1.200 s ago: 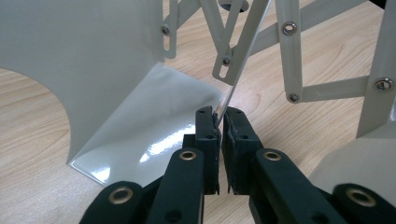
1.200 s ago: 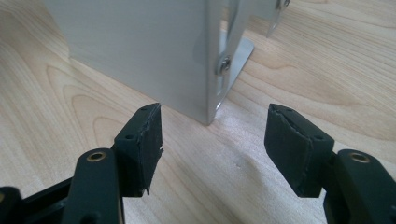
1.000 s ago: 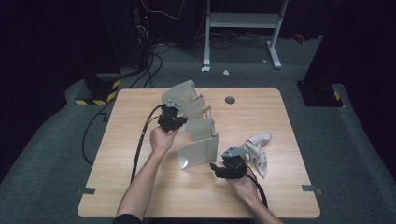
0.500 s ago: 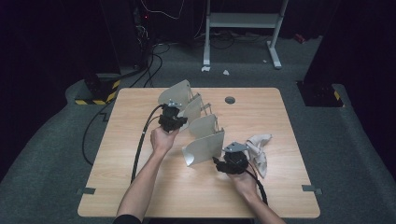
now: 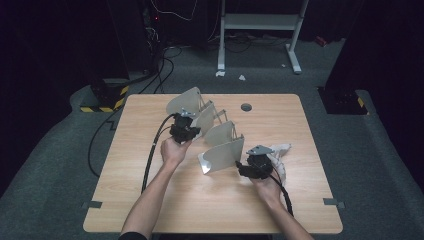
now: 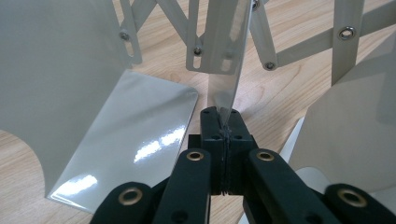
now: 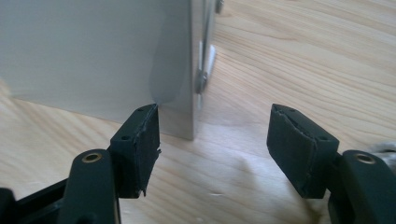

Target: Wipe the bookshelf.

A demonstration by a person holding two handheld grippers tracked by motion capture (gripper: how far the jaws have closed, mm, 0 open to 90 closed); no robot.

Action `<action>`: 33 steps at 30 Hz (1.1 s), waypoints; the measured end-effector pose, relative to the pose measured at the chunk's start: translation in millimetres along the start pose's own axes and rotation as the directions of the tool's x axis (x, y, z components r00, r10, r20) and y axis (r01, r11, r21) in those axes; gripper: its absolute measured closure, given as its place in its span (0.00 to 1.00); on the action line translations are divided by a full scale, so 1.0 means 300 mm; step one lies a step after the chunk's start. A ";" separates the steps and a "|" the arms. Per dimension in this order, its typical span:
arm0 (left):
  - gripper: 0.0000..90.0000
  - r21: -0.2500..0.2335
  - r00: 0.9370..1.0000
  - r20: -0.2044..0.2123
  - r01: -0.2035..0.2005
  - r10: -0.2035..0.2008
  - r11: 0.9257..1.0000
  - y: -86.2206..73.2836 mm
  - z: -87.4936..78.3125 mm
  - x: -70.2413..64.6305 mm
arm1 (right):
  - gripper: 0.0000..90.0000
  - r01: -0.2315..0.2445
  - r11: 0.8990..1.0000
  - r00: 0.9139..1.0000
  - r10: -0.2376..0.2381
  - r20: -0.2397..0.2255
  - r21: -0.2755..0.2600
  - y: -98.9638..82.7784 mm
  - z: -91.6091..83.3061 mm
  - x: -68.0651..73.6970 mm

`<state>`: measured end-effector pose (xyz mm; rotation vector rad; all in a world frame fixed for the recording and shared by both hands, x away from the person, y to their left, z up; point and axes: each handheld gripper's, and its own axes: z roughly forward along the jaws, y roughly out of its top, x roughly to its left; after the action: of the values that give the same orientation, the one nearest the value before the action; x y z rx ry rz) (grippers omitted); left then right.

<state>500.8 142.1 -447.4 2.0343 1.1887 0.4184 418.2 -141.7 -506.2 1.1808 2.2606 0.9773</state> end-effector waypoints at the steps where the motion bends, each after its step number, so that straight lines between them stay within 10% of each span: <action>1: 0.99 0.003 1.000 -0.004 -0.003 0.003 1.000 0.000 -0.002 -0.002 | 0.39 0.002 1.000 1.000 -0.002 0.009 0.007 -0.001 0.002 -0.006; 16: 0.97 0.011 0.999 -0.012 0.035 -0.035 0.999 -0.015 -0.016 -0.009 | 0.43 -0.046 0.998 0.998 0.044 0.055 0.038 0.011 0.029 -0.087; 25: 0.99 0.031 0.998 -0.059 0.000 0.001 1.000 -0.020 -0.031 -0.013 | 0.41 -0.008 1.000 1.000 0.009 -0.005 0.020 -0.017 0.019 -0.018; 33: 0.83 -0.040 0.998 -0.002 0.056 -0.056 0.998 -0.052 -0.040 0.017 | 0.49 -0.029 1.000 0.998 0.029 -0.050 0.007 -0.033 -0.017 0.026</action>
<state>486.7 156.3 -451.0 1.9620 1.2270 0.4147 405.3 -141.3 -510.2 1.2074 2.2930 1.0222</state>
